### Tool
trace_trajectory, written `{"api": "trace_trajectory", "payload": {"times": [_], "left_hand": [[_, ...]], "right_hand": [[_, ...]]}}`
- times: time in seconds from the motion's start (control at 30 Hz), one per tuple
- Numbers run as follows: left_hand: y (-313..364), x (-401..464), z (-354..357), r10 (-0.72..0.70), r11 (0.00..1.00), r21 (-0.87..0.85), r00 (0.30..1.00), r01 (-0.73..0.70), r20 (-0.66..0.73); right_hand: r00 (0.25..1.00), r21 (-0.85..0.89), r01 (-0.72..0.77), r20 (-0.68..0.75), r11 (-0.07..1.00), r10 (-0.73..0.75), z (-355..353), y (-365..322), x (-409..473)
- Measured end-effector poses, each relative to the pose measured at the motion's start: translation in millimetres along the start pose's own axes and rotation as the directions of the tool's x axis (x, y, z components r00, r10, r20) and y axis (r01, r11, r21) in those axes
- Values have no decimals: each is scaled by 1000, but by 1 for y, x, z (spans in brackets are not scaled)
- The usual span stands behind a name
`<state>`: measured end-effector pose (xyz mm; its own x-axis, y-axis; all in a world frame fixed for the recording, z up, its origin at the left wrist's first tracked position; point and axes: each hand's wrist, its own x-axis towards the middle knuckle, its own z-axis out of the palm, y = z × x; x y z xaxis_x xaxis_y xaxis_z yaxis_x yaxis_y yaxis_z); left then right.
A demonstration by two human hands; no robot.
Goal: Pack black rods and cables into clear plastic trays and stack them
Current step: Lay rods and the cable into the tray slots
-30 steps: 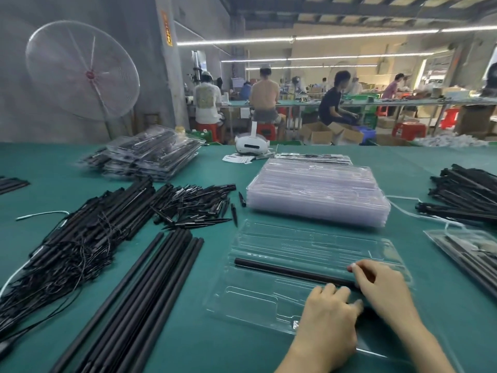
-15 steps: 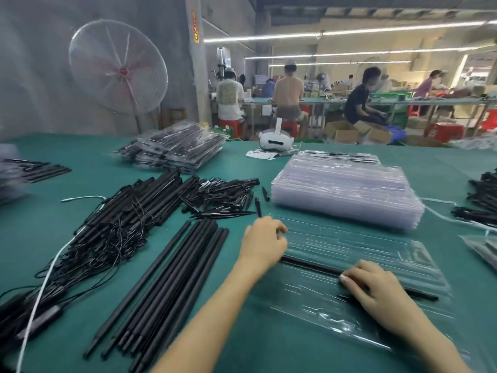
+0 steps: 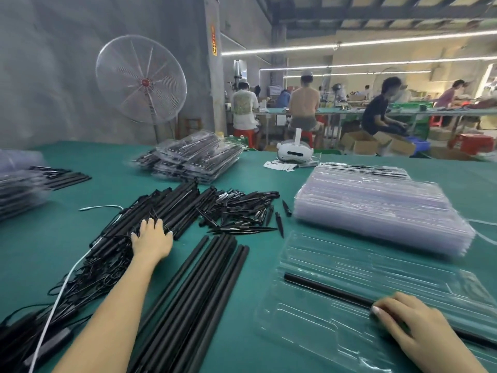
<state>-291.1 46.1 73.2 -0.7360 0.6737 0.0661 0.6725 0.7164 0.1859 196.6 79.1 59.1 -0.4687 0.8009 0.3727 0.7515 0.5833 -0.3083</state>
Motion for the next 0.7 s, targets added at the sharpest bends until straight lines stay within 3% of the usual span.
{"api": "trace_trajectory", "payload": {"times": [0.07,0.13,0.23,0.33,0.47,0.6,0.7], "left_hand": [[3,12,-2,-25,991,-131,1000,27,13],[5,23,-3,-47,983,-178,999,51,27],[2,36,0,-60,979,-190,996,72,71],[2,42,5,-120,956,-261,991,133,67],[5,46,3,-199,888,-420,980,188,17],[6,49,-16,-203,642,-753,979,143,13],[3,35,-47,-167,454,-889,986,57,-22]], "right_hand": [[996,-105,41,-74,994,-49,3,-10,5],[984,-99,136,-103,986,-146,7,-30,11],[953,-68,301,-14,951,-303,27,-58,20],[928,-111,368,-21,923,-372,47,-77,32],[906,-106,371,-178,922,-385,56,-84,48],[902,-78,398,-149,914,-406,53,-101,61],[924,13,379,-69,925,-377,55,-113,66]]}}
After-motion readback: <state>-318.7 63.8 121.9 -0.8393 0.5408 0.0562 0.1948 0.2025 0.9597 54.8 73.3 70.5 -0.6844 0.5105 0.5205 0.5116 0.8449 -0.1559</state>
